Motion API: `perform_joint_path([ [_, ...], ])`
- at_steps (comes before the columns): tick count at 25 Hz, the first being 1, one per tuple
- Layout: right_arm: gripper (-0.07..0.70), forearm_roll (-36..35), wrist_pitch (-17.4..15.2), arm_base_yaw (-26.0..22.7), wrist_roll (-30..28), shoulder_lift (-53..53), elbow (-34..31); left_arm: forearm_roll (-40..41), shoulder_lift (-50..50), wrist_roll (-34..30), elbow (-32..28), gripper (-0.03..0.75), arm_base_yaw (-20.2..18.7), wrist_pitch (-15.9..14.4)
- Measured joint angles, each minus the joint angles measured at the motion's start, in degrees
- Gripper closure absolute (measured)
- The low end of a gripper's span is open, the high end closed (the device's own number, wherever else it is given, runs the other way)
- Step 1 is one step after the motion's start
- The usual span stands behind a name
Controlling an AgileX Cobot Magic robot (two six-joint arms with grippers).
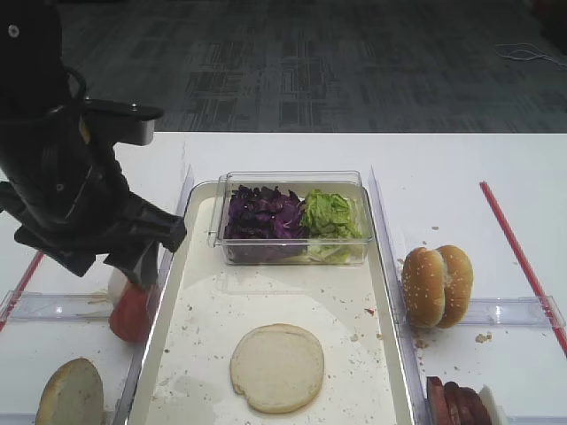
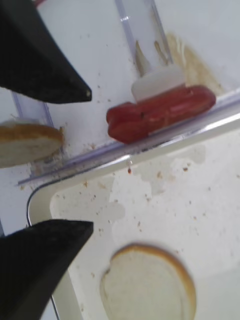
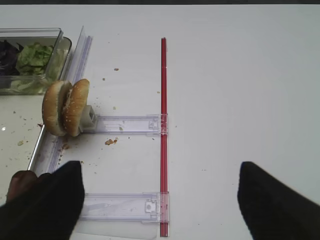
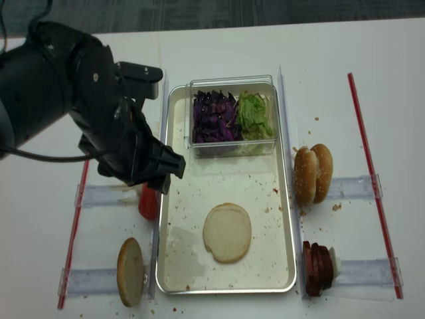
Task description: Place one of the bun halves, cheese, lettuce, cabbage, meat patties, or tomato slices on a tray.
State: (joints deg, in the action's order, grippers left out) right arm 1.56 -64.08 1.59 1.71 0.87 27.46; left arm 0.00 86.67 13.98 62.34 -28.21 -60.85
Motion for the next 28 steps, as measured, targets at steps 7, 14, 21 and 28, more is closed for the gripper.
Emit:
perform_joint_path([
  [7,-0.018,0.00,0.00,0.00,0.00,0.00,0.00,2.18,0.00,1.61,0.00,0.228,2.94,-2.20],
  [14,-0.018,0.00,0.00,0.00,0.00,0.00,0.00,2.66,0.00,-1.59,0.09,0.228,17.11,-5.00],
  [21,-0.018,0.00,0.00,0.00,0.00,0.00,0.00,6.40,-0.12,-3.53,0.09,0.228,26.96,-6.05],
  [28,-0.018,0.00,0.00,0.00,0.00,0.00,0.00,6.53,-6.26,-3.82,-4.83,0.228,27.32,-6.48],
])
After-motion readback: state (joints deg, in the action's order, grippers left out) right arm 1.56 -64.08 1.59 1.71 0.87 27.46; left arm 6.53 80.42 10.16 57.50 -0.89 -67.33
